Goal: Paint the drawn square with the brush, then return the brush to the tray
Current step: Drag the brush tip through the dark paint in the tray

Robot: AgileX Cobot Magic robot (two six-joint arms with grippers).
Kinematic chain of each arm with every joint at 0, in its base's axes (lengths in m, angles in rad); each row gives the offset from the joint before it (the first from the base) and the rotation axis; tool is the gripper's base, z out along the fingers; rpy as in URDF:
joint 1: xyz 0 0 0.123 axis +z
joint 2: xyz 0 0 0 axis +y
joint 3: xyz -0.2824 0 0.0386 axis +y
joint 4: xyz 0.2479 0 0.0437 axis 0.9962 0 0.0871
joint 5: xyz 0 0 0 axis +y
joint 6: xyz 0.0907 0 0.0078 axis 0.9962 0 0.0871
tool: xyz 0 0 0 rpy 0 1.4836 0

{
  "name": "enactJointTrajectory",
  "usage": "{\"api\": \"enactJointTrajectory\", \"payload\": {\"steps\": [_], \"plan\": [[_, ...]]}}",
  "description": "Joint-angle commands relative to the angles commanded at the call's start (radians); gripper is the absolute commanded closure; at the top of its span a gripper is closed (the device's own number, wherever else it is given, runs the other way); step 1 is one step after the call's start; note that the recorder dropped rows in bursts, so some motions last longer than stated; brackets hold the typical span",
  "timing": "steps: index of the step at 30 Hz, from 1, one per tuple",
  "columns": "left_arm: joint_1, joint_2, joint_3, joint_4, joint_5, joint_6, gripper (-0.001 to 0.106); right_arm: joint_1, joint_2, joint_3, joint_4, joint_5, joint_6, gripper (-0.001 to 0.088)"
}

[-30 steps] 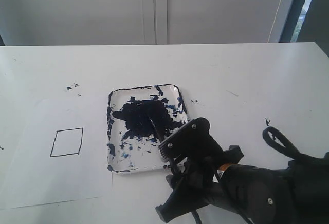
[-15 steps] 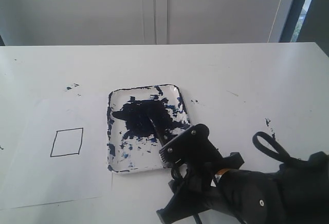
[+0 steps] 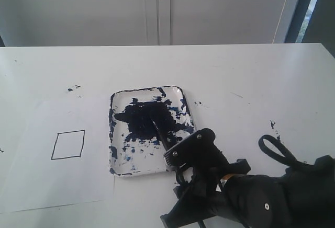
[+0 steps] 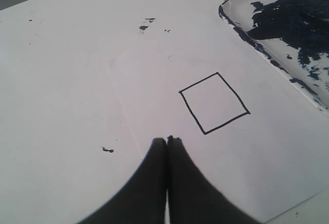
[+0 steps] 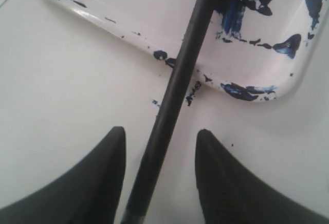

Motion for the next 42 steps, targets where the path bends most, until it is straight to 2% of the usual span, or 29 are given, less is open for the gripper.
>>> {"api": "enactJointTrajectory", "payload": {"steps": [12,27,35,42], "plan": [[0.0,0.0,0.0,0.0,0.0,0.0,0.105,0.0,0.039,0.0,0.011,0.01,0.0,0.051],[0.0,0.0,0.0,0.0,0.0,0.0,0.105,0.0,0.041,0.0,0.011,-0.006,0.0,0.087],[0.0,0.0,0.0,0.0,0.0,0.0,0.105,0.0,0.02,0.0,0.079,-0.015,0.0,0.0868],[0.0,0.0,0.0,0.0,0.0,0.0,0.105,0.0,-0.142,0.0,0.083,0.023,0.0,0.0868]]}}
